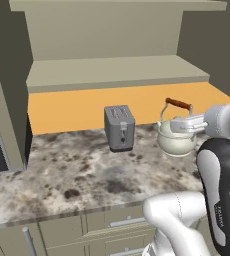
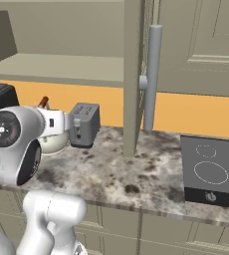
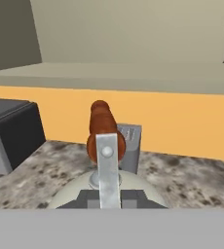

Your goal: Open the cabinet, pick the kettle from the cabinet, and place it in the sink.

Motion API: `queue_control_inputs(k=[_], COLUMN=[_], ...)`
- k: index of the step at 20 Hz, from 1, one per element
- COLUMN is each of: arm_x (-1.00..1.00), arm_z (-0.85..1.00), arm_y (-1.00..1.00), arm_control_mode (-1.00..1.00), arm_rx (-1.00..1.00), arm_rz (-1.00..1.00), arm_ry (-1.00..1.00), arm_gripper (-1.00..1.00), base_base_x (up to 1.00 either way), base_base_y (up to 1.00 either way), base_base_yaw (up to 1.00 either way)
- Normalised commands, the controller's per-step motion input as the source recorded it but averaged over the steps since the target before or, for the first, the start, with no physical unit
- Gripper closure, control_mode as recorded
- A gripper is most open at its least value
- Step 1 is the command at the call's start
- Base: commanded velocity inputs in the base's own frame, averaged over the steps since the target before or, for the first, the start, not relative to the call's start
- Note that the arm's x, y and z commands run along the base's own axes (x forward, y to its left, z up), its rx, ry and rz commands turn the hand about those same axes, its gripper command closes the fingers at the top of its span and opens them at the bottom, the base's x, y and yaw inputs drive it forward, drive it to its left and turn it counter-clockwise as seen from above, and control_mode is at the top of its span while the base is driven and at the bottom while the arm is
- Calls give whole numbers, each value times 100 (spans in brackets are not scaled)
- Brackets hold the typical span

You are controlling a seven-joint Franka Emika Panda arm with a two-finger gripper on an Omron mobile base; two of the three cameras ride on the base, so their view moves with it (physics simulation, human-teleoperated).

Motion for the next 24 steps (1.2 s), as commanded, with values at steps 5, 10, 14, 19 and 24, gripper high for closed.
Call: queue_control_inputs(k=[5,10,14,19,24], arm_x=[16,23,25,23,20], arm_z=[-57,-61,-60,-58,-53], arm_y=[11,16,17,16,10], arm_control_mode=[-100,-100,-100,-100,-100], arm_rx=[0,0,1,4,7], arm_rz=[0,0,0,0,0], arm_ry=[-13,-1,-4,-9,-15], arm_gripper=[100,100,100,100,100], base_base_x=[0,0,0,0,0], base_base_y=[0,0,0,0,0], base_base_yaw=[0,0,0,0,0])
